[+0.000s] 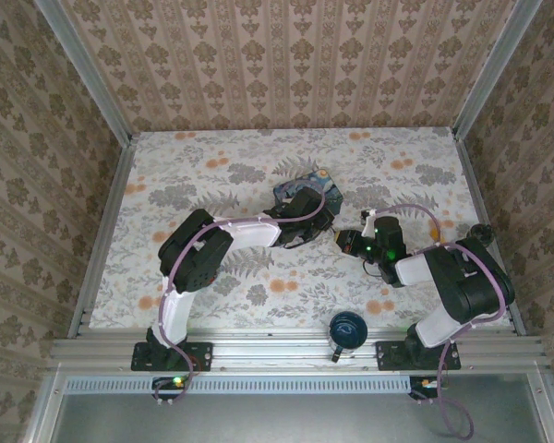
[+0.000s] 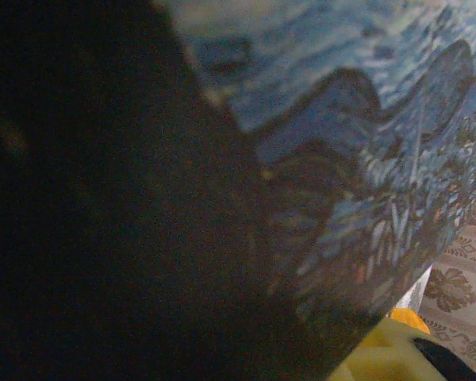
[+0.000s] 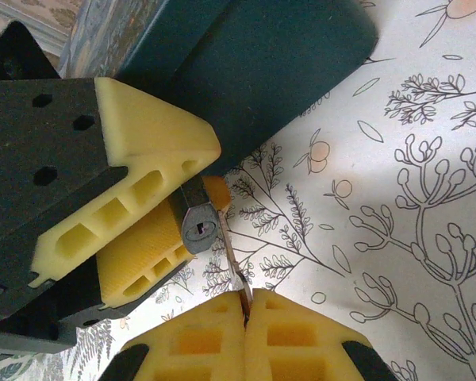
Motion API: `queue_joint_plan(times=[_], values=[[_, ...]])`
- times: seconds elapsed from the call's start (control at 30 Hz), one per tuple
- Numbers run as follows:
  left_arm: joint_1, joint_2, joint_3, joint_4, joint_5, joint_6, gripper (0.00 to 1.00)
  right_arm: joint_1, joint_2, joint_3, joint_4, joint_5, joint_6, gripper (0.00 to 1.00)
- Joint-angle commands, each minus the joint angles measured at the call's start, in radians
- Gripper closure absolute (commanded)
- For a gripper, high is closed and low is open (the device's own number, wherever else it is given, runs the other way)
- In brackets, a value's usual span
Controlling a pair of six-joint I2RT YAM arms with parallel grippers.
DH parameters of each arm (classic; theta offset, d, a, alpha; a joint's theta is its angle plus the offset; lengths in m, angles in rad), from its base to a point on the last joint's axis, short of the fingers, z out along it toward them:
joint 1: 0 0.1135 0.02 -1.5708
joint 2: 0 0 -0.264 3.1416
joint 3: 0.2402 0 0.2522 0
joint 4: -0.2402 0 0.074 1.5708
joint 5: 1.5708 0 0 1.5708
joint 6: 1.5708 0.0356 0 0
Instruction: Unlock the padlock with the key
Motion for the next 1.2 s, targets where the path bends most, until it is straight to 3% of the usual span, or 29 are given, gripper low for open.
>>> queue_joint_plan(times=[0.0,0.27,0.63,1.17], values=[[-0.004,0.0,-0.009,0.014,0.098,-0.057,1.0,-0.001,0.02,0.056,-0.005,-0.038,-0.03,1.0],[-0.007,-0.022,-0.034,0.026,0.138,-0.095,1.0,-0.021,0.058,0.073,0.029,-0.103,-0.003,1.0],[-0.006,-0.025,-0.031,0.025,0.156,-0.098,1.0,-0.052,0.02,0.066,-0.006,-0.102,-0.014,1.0],[0.01,-0.048,-0.065,0.044,0.124,-0.115,1.0,-0.099,-0.252,-0.037,-0.231,-0.113,-0.112,1.0]])
